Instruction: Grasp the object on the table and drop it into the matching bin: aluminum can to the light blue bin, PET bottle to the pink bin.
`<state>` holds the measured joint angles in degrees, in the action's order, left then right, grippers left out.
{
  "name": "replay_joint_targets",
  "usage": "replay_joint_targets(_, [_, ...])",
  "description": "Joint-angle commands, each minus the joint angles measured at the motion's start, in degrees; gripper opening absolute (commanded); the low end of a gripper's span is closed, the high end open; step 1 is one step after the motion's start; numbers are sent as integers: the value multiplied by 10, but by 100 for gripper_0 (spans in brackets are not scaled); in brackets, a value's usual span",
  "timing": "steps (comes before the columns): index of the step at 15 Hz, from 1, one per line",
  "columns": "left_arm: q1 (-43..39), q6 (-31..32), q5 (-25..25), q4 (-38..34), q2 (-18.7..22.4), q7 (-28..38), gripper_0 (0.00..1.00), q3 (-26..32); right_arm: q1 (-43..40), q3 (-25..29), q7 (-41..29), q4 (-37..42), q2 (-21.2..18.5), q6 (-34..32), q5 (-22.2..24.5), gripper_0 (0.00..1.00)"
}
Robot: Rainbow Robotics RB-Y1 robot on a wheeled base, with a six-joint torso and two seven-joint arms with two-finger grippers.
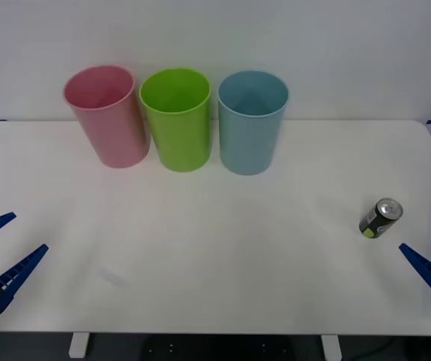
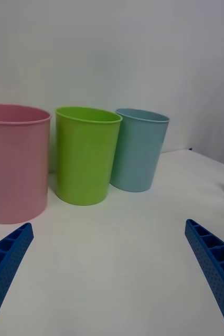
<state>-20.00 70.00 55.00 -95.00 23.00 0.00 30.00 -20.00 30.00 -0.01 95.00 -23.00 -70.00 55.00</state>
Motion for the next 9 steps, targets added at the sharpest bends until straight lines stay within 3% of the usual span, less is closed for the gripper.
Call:
replay_joint_targets(1, [0, 0, 0, 0, 0, 0, 100, 0, 0, 0, 0, 0, 0, 0, 0, 100])
replay_joint_targets(3, [0, 0, 0, 0, 0, 0, 100, 0, -12, 1, 0, -12, 18, 0, -1, 100])
replay_joint_targets(9, [0, 0, 0, 0, 0, 0, 100, 0, -17, -6, 4, -13, 9, 19, -10, 100])
